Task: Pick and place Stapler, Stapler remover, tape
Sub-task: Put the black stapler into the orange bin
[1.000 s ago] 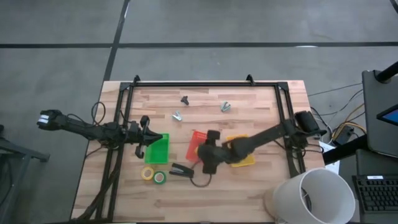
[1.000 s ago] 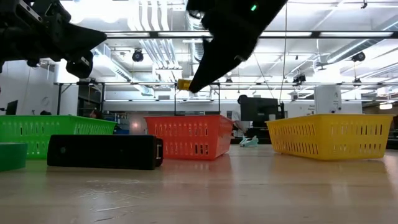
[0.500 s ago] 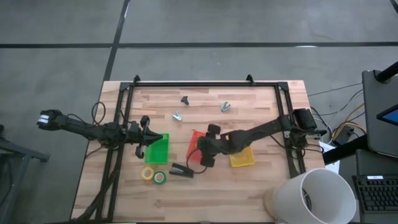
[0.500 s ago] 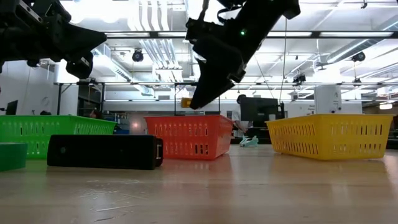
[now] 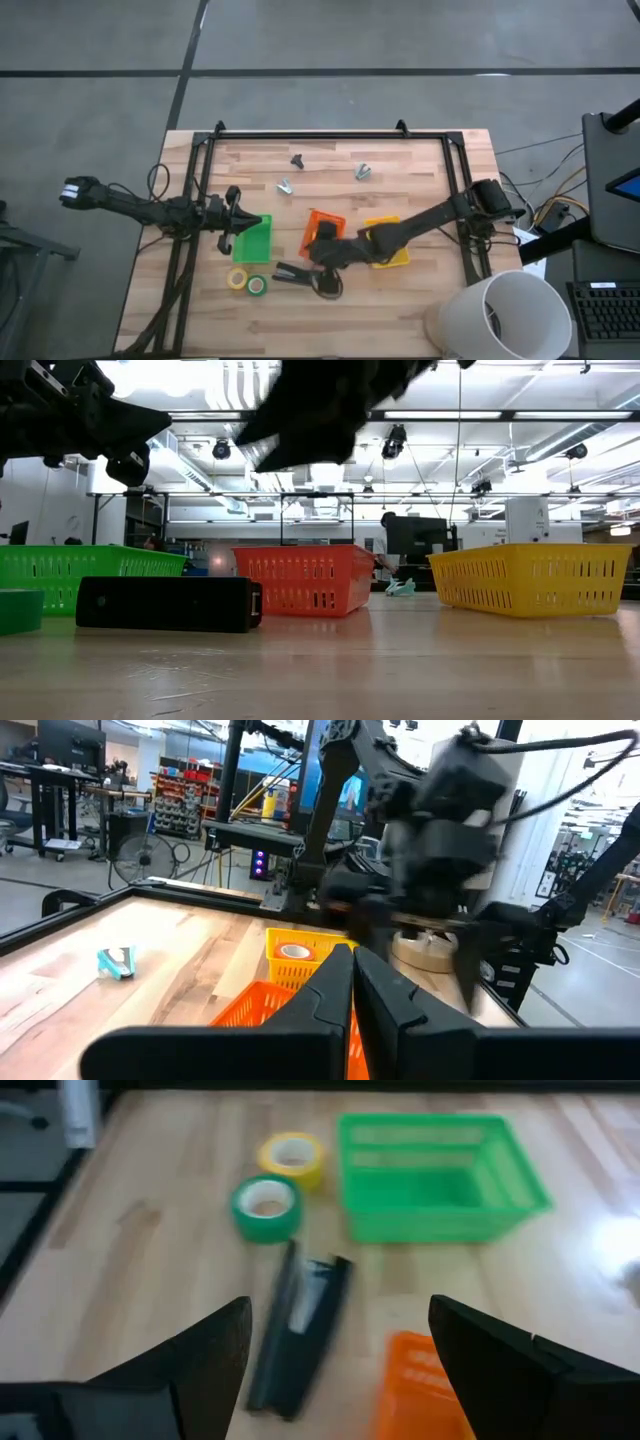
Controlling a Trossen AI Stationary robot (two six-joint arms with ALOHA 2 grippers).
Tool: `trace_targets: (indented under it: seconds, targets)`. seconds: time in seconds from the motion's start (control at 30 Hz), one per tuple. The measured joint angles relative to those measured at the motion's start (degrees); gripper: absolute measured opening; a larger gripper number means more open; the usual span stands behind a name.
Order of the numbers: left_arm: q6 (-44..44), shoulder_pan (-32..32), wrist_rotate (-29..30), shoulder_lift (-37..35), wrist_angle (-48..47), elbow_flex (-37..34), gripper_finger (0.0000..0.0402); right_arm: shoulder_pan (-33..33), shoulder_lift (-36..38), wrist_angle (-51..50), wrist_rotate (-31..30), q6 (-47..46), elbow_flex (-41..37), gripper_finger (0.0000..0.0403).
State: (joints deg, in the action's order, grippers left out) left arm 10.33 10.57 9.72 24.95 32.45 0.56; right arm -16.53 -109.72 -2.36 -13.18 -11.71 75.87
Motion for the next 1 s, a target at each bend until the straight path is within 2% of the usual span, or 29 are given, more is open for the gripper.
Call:
trace_targets:
  seconds: [0.23, 0.43, 0.67, 1.0]
  targets:
    - [0.0, 0.0, 0.0, 0.0, -0.5, 0.0, 0.0016, -2.2, -7.1, 1.1, -0.1, 0.3, 5.0, 0.0285]
    - [0.0, 0.0, 0.0, 0.0, -0.7, 0.0, 0.0016, -2.8, -12.7, -3.5, 0.4, -1.7, 9.6, 0.0274]
    - [0.0, 0.0, 0.0, 0.0, -1.1, 0.0, 0.0016, -2.7, -16.5, -10.7, 0.1, -4.0, 13.1, 0.0267]
    - [0.0, 0.0, 0.0, 0.0, -1.8, 0.0, 0.0016, -2.7, -19.5, -12.4, -0.2, -3.9, 15.2, 0.0243]
